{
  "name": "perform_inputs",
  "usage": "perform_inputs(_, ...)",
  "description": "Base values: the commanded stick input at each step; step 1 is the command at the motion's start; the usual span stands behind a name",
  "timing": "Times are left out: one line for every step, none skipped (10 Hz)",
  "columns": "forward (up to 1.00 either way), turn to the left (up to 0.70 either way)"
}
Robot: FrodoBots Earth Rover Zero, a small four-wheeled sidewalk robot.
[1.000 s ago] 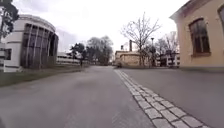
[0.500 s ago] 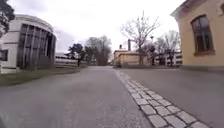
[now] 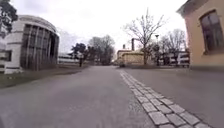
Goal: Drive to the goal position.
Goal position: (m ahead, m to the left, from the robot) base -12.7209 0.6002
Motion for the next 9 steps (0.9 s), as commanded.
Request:
perform_inputs(1.0, 0.0)
perform_inputs(1.0, 0.0)
perform_inputs(0.78, 0.0)
perform_inputs(0.0, 0.0)
perform_inputs(0.0, 0.0)
perform_inputs(0.0, 0.0)
perform_inputs(0.0, 0.0)
perform_inputs(0.0, 0.0)
perform_inputs(0.0, -0.64)
